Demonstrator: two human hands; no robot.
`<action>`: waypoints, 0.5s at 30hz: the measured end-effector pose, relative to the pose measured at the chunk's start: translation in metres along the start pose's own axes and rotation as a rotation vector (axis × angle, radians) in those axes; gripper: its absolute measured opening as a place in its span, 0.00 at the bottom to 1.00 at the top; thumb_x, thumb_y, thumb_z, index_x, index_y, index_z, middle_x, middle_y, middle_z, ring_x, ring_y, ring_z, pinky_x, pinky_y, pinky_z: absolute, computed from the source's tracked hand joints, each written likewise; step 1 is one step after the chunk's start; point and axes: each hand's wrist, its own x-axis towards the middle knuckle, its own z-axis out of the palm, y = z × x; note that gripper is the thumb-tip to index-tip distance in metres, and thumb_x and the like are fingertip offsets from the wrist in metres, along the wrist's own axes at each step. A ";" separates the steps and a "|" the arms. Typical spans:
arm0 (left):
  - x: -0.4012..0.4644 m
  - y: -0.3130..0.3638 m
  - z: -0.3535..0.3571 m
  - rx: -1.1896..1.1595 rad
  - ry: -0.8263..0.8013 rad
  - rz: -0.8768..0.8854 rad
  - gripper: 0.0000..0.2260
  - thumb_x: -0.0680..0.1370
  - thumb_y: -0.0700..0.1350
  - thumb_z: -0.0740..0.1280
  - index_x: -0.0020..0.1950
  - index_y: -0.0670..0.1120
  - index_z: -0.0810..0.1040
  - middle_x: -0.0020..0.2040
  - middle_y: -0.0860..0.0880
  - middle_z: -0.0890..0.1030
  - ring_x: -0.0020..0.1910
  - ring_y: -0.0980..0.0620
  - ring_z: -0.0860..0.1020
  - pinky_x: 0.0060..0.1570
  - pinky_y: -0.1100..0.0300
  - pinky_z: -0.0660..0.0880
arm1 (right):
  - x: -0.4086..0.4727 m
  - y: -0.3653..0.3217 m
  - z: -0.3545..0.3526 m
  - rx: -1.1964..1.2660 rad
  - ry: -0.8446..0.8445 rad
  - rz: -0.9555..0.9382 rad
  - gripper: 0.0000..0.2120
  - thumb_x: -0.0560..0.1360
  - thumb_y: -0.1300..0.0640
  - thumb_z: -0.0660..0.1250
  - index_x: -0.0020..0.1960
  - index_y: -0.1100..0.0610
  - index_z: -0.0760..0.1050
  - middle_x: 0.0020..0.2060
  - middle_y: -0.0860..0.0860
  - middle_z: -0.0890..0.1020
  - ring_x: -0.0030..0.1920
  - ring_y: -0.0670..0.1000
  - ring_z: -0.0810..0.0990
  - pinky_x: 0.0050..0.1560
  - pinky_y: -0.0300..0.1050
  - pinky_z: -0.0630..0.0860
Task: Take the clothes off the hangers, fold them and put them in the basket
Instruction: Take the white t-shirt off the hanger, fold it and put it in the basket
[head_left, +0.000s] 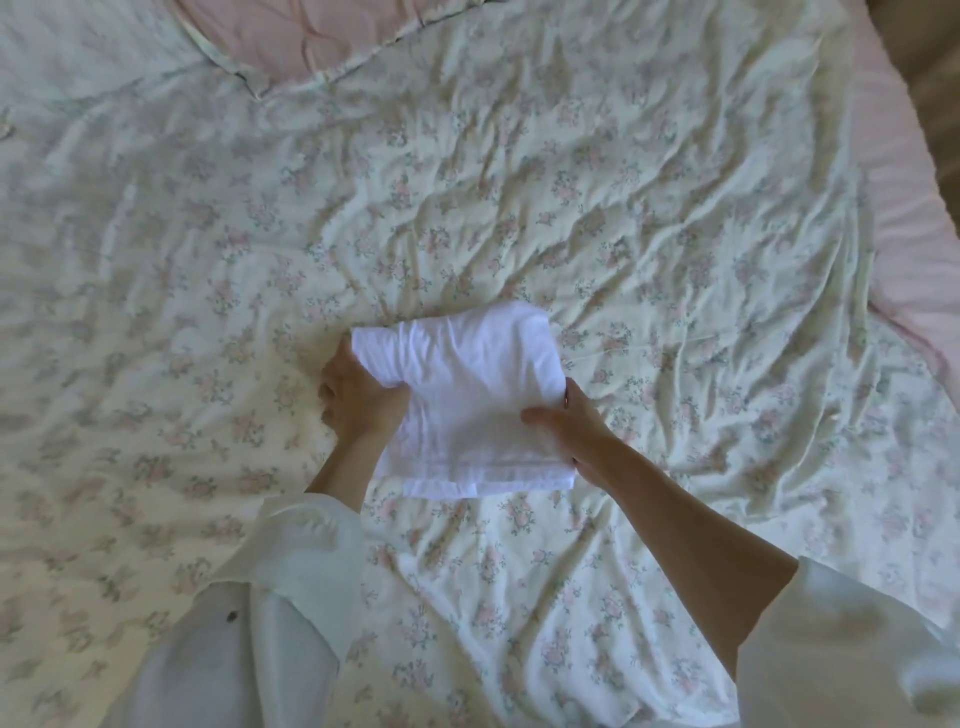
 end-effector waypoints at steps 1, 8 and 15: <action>-0.003 0.005 -0.002 0.036 -0.025 0.098 0.42 0.71 0.45 0.72 0.76 0.53 0.49 0.77 0.46 0.52 0.75 0.43 0.51 0.71 0.41 0.54 | -0.005 -0.007 -0.002 -0.039 -0.017 -0.070 0.22 0.71 0.65 0.66 0.63 0.56 0.68 0.54 0.55 0.78 0.53 0.57 0.78 0.52 0.53 0.79; -0.033 0.068 -0.034 -0.125 -0.524 0.542 0.60 0.54 0.61 0.78 0.68 0.73 0.35 0.76 0.61 0.42 0.77 0.53 0.46 0.73 0.43 0.56 | -0.058 -0.085 -0.057 -0.466 -0.173 -0.438 0.12 0.70 0.70 0.63 0.52 0.61 0.76 0.39 0.56 0.77 0.39 0.51 0.74 0.39 0.44 0.68; -0.102 0.165 -0.049 -0.168 -0.891 0.647 0.42 0.57 0.49 0.79 0.69 0.51 0.66 0.61 0.56 0.74 0.59 0.58 0.74 0.48 0.70 0.73 | -0.150 -0.135 -0.146 -0.676 -0.123 -0.457 0.14 0.71 0.69 0.62 0.50 0.55 0.78 0.43 0.54 0.80 0.44 0.51 0.78 0.46 0.43 0.73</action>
